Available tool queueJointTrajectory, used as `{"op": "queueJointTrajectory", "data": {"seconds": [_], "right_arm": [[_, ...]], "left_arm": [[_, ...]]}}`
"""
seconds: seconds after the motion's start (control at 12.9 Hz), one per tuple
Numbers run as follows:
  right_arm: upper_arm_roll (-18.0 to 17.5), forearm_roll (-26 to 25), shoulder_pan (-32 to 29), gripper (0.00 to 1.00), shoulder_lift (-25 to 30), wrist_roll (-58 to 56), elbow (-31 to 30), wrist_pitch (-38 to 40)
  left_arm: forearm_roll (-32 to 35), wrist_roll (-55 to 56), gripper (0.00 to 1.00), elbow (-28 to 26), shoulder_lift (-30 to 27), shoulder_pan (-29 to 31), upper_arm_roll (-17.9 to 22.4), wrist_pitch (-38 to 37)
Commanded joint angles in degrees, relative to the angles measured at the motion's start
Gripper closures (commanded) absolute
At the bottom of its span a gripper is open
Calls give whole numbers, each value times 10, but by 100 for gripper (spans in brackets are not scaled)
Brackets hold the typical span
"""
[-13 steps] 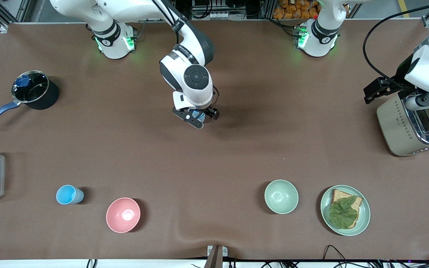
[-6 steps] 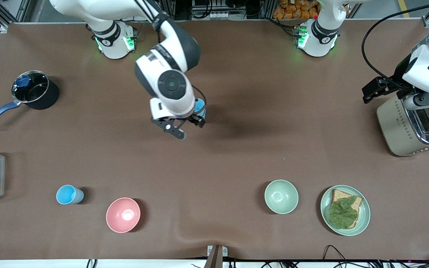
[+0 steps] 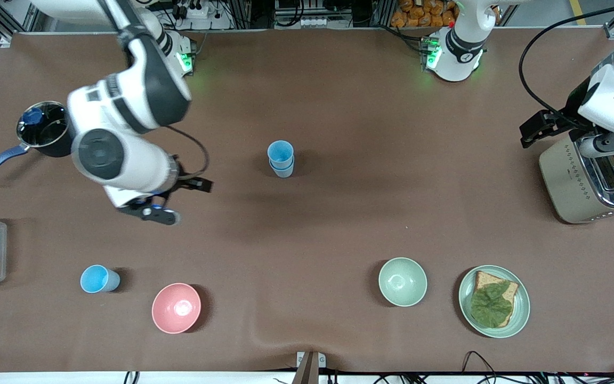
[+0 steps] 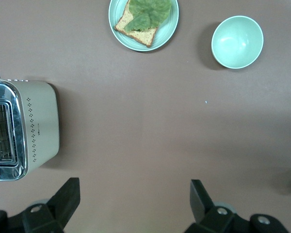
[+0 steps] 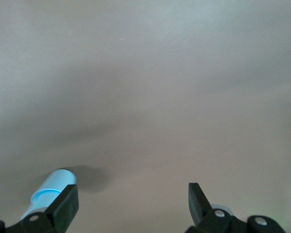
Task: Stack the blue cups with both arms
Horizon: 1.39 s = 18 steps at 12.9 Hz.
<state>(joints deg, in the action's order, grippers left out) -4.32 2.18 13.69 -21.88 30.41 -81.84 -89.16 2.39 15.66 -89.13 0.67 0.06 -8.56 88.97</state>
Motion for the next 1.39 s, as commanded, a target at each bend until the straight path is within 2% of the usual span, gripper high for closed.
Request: {"op": "queueJointTrajectory", "data": {"seconds": [0.0, 0.23, 0.54, 0.7, 0.93, 1.32], "right_arm": [[-11, -20, -58, 0, 52, -92, -20, 28], [-11, -33, -116, 0, 116, -251, -45, 46], [-13, -33, -168, 0, 196, -311, -65, 46], [-12, -33, -190, 0, 212, -358, -66, 56], [-10, -34, -192, 0, 233, -359, -78, 58], [-11, -34, -191, 0, 233, -352, -81, 49]], "left_arm": [[-2, -12, 0, -3, -10, 6, -2, -13], [-5, -12, 0, -3, -11, 5, -2, -17], [-5, -13, 0, -1, -11, 6, -1, -18], [-4, -14, 0, 0, -11, 6, 1, -18], [2, -12, 0, 2, -11, 6, 2, -18], [1, -12, 0, 4, -10, 6, 2, -23]]}}
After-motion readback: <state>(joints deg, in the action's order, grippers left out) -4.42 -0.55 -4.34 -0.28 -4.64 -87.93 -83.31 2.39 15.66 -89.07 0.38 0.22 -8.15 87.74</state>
